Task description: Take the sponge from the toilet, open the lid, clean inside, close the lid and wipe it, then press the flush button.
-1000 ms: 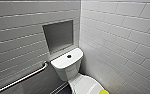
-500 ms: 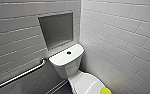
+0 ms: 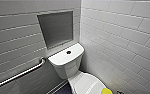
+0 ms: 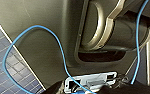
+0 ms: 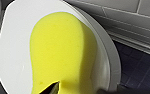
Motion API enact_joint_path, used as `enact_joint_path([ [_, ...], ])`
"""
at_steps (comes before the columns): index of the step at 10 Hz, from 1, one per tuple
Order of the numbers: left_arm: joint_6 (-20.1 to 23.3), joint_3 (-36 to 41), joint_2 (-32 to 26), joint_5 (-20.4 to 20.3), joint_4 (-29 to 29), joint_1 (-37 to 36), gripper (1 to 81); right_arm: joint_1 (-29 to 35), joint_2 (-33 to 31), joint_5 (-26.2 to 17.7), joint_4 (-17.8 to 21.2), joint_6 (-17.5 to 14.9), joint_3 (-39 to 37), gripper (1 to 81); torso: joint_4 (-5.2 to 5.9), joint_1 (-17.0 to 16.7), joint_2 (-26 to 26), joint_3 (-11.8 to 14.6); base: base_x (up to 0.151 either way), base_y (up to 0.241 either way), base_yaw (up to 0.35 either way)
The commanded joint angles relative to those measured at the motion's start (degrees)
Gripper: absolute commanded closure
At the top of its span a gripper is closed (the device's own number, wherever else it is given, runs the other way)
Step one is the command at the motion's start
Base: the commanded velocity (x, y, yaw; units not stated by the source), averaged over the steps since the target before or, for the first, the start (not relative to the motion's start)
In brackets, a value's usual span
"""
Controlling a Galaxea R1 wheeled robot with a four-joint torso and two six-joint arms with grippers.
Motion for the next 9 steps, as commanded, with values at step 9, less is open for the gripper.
enact_joint_path([
  [9,-0.05,0.54,-0.80,4.73,0.47,2.96,1.0,4.36,8.14,-1.94,0.63,0.42,-7.83,1.0,0.00,0.02,0.00,-0.02,0.000,0.000,0.000],
])
